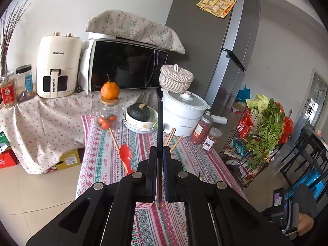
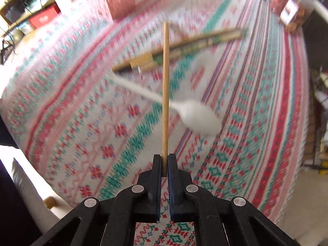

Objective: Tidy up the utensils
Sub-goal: 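Grasp another wooden chopstick with the right tool and carry it to the pink basket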

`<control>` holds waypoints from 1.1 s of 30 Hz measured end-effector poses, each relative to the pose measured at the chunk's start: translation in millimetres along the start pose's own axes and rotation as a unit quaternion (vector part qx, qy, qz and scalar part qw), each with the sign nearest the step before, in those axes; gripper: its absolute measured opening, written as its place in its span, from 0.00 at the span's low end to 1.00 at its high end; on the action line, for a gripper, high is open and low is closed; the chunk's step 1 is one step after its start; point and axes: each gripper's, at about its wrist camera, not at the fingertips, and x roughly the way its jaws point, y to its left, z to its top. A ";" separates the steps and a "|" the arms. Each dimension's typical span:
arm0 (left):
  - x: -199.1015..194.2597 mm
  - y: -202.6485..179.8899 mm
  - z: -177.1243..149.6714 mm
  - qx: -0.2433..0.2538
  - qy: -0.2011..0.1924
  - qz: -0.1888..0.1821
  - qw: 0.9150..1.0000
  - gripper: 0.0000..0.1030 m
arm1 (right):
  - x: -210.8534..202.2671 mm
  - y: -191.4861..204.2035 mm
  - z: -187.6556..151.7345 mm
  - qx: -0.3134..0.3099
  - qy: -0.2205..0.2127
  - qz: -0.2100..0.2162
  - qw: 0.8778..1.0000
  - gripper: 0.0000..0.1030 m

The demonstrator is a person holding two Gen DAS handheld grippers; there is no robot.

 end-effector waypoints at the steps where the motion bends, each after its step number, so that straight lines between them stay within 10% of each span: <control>1: 0.5 0.0 0.3 0.001 -0.001 0.001 1.000 0.05 | -13.0 1.7 2.5 -0.002 -0.022 -0.003 1.000 0.04; 13: -3.4 10.0 3.7 -0.008 -0.029 0.022 0.999 0.05 | -95.4 7.9 82.6 0.038 -0.227 -0.025 0.973 0.04; 22: -10.1 28.5 17.0 -0.036 -0.094 0.048 0.994 0.05 | -107.4 -8.8 122.2 0.092 -0.271 -0.031 0.958 0.03; 33: 45.0 39.7 11.9 -0.037 -0.015 0.074 0.996 0.05 | -137.0 5.5 136.9 0.098 -0.306 -0.011 0.947 0.03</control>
